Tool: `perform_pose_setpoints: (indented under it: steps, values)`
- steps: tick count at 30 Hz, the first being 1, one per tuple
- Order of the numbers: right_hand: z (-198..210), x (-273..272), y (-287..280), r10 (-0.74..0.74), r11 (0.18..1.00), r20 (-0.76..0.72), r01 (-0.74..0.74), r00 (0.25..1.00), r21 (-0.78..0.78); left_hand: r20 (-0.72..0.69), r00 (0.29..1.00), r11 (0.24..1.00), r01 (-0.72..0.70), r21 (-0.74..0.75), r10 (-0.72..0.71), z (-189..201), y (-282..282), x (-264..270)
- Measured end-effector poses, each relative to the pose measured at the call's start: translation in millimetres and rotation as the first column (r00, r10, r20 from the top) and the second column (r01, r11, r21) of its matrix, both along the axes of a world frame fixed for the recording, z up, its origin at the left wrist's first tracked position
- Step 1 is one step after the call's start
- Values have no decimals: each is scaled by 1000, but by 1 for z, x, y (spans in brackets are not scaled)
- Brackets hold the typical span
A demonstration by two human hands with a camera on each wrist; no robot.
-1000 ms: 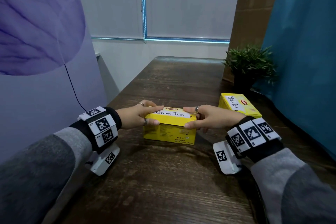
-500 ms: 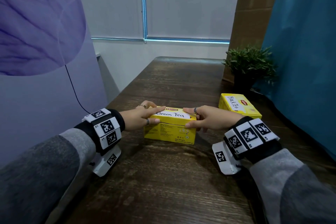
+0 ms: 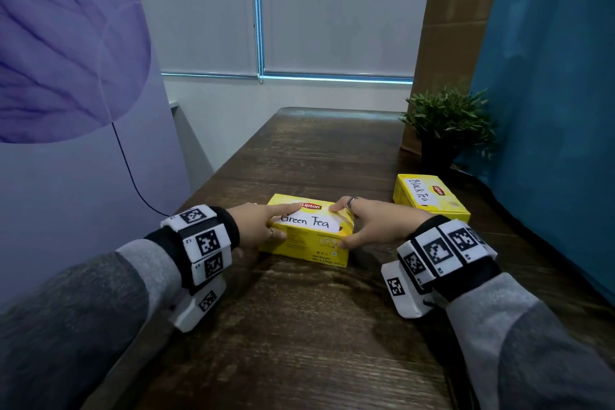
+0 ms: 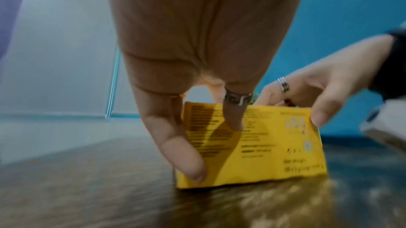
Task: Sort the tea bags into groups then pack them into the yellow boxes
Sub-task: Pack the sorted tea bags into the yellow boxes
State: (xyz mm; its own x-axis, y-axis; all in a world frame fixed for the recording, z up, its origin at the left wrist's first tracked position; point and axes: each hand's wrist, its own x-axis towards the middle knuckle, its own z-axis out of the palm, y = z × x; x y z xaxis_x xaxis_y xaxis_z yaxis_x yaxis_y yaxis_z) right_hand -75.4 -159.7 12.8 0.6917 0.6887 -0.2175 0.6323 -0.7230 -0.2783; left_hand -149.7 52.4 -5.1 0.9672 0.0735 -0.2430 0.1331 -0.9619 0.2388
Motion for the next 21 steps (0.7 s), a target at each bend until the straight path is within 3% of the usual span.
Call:
perform_pose_setpoints:
  steps: [2,5,7,10,11,14,18,21]
  values:
    - [1,3,-2,-31,999,-9,31,999,45,73,996,978,-41,-203,57,3,-7,8]
    - [3,7,-9,-147,989,21,146,989,34,115,956,828,-171,-534,271,1,-23,29]
    - [3,10,-15,-225,974,63,224,972,15,106,923,780,-247,-574,370,-2,-40,46]
    - [4,18,-21,-275,961,107,276,956,2,47,941,732,-229,-642,335,-4,-64,68]
    - [4,22,-23,-275,961,122,276,954,11,30,964,762,-188,-619,262,-3,-72,72]
    - [4,29,-30,-291,956,195,292,936,28,14,999,929,-34,-367,42,-3,-86,84]
    - [1,37,-41,-331,935,313,355,890,-20,20,999,978,44,-205,-41,-9,-97,105]
    - [-3,47,-49,-380,910,353,414,855,-22,30,998,978,58,-202,-53,-10,-104,116]
